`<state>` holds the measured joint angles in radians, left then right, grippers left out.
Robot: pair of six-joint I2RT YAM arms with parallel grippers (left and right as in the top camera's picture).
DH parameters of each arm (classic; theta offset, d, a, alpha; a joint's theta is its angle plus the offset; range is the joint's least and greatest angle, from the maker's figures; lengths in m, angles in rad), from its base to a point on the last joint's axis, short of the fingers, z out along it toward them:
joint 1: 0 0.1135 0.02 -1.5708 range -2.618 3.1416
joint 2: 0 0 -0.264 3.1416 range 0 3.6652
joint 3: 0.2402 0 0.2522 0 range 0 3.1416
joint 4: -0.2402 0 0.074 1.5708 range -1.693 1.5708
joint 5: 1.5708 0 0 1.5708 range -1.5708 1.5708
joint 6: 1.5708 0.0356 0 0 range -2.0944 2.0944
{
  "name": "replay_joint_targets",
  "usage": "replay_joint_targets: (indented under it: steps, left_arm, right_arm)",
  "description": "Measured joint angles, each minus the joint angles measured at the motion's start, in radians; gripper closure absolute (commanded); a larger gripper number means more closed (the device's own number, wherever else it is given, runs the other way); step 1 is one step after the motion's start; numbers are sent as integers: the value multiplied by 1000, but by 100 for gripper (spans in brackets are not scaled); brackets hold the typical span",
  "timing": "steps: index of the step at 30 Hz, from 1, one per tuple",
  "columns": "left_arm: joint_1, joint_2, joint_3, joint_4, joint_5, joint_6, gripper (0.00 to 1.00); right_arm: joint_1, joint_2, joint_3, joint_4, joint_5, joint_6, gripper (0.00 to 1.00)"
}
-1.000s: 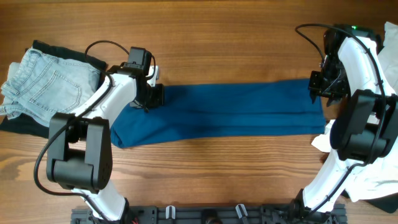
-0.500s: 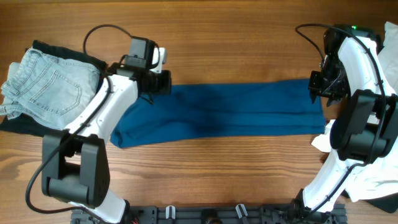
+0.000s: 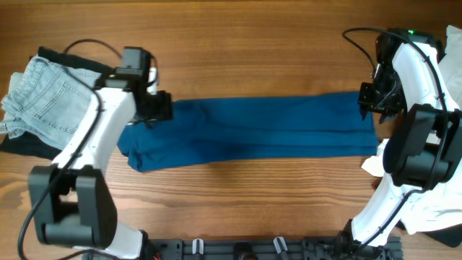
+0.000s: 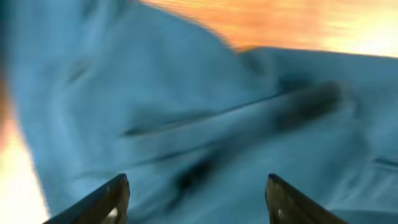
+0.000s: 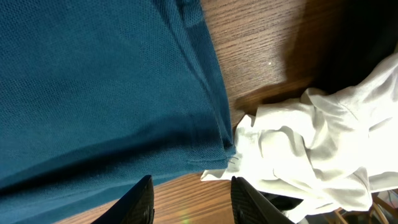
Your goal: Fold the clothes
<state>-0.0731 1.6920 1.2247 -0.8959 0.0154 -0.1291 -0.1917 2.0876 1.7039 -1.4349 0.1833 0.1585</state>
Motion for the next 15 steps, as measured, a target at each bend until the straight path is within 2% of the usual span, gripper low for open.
replay_joint_targets:
  steps: [3,6,7,9,10,13,15]
  left_arm:
    - [71,-8,-13,6,-11,-4,32]
    - [96,-8,-82,79,3,-5,36]
    - [96,-8,-114,115,12,-6,40]
    - [95,-8,-158,148,20,-10,57]
    - [96,-8,-180,169,24,-13,75]
    - [96,-8,-206,200,34,-9,90]
    - [96,-8,-206,217,35,-13,92]
  right_arm:
    - [0,0,0,0,0,0,60]
    - [0,0,0,0,0,0,59]
    - [0,0,0,0,0,0,59]
    - [0,0,0,0,0,0,59]
    - [0,0,0,0,0,0,59]
    - [0,0,0,0,0,0,59]
    - [0,0,0,0,0,0,59]
